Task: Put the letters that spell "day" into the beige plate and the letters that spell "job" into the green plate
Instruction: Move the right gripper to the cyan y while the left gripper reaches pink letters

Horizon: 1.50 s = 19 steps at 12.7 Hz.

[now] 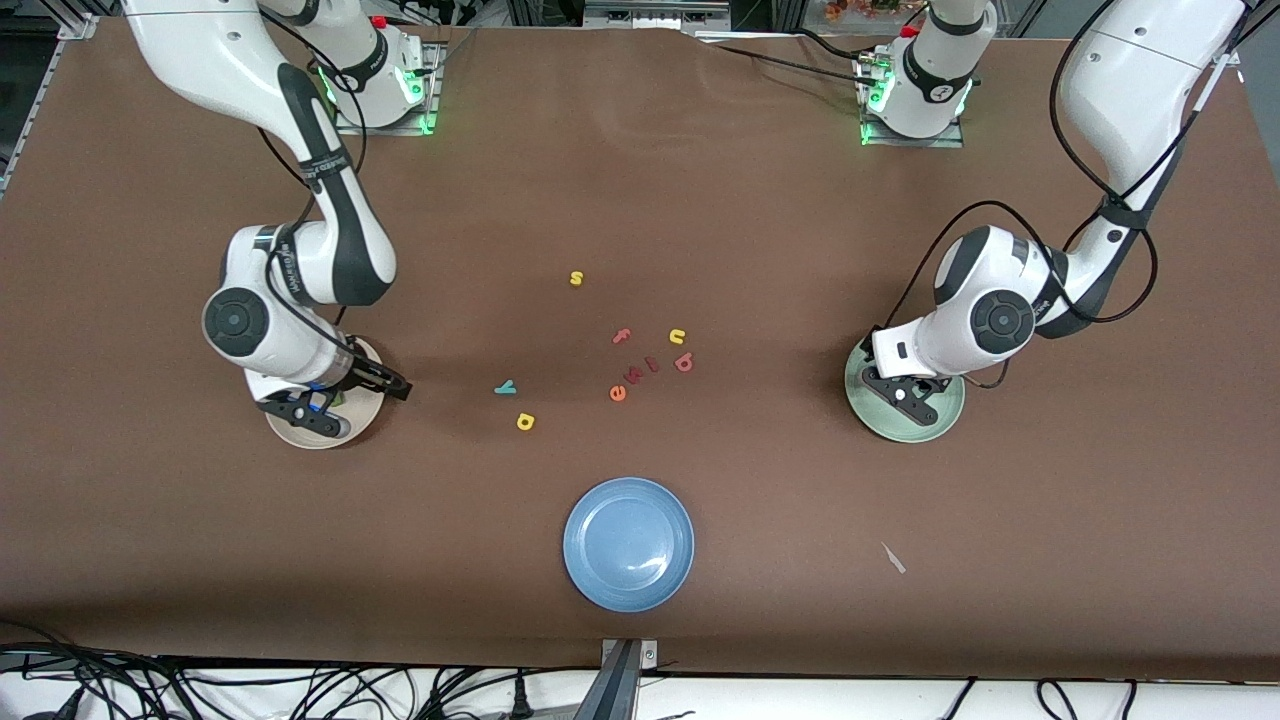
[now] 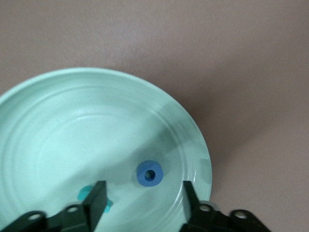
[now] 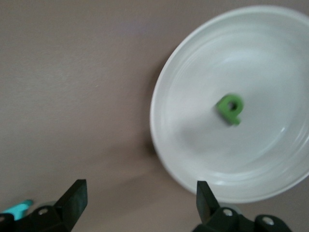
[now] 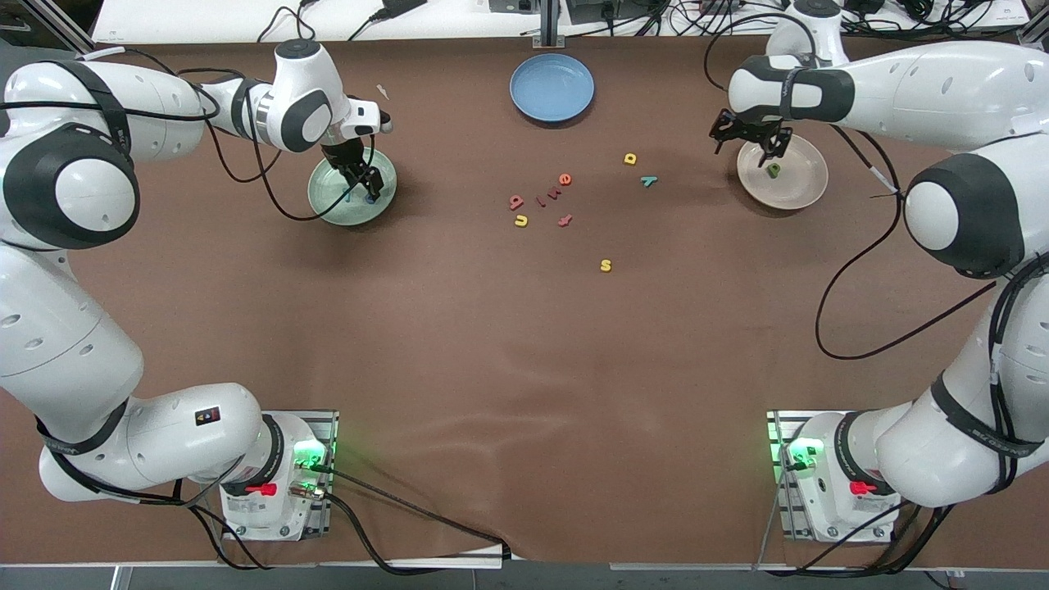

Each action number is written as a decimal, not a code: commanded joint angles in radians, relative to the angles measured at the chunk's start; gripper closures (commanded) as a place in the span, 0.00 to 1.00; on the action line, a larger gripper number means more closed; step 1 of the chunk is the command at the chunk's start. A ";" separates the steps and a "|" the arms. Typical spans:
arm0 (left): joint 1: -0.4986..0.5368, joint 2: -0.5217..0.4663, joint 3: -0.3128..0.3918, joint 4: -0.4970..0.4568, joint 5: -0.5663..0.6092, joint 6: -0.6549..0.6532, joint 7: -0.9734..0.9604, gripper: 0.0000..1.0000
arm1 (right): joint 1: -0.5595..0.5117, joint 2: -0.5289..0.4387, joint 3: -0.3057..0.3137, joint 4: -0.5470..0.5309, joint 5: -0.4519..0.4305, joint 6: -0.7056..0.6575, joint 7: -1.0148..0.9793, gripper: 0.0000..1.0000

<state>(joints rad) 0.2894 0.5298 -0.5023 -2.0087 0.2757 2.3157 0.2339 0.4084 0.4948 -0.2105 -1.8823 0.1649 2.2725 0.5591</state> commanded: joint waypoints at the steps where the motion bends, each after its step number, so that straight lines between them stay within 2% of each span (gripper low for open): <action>1: 0.011 -0.066 -0.056 0.013 0.004 -0.045 -0.004 0.00 | 0.006 -0.019 0.052 -0.001 0.012 -0.005 0.262 0.00; 2: 0.010 -0.067 -0.076 0.033 0.004 -0.058 -0.004 0.00 | 0.029 -0.012 0.057 0.012 0.005 -0.005 0.357 0.00; 6: -0.065 -0.051 -0.139 0.125 0.004 -0.061 -0.028 0.00 | 0.078 0.014 0.057 0.040 0.007 -0.008 0.491 0.00; 10: -0.168 0.015 -0.139 0.166 0.004 -0.055 -0.218 0.00 | 0.118 0.070 0.059 0.107 0.012 -0.011 0.723 0.00; 12: -0.287 0.085 -0.125 0.266 0.017 -0.058 -0.296 0.00 | 0.119 0.073 0.059 0.114 0.012 -0.013 0.752 0.00; 15: -0.381 0.114 -0.108 0.283 0.046 -0.052 -0.416 0.00 | 0.122 0.073 0.059 0.126 0.013 -0.013 0.873 0.00; 17: -0.458 0.125 -0.090 0.283 0.071 -0.047 -0.583 0.00 | 0.133 0.073 0.059 0.127 0.013 -0.011 0.901 0.00; 19: -0.483 0.131 -0.064 0.288 0.122 -0.047 -0.628 0.00 | 0.136 0.077 0.059 0.127 0.013 -0.011 0.900 0.00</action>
<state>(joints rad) -0.1669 0.6480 -0.5942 -1.7513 0.3491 2.2766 -0.3445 0.5340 0.5599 -0.1484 -1.7733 0.1649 2.2726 1.4404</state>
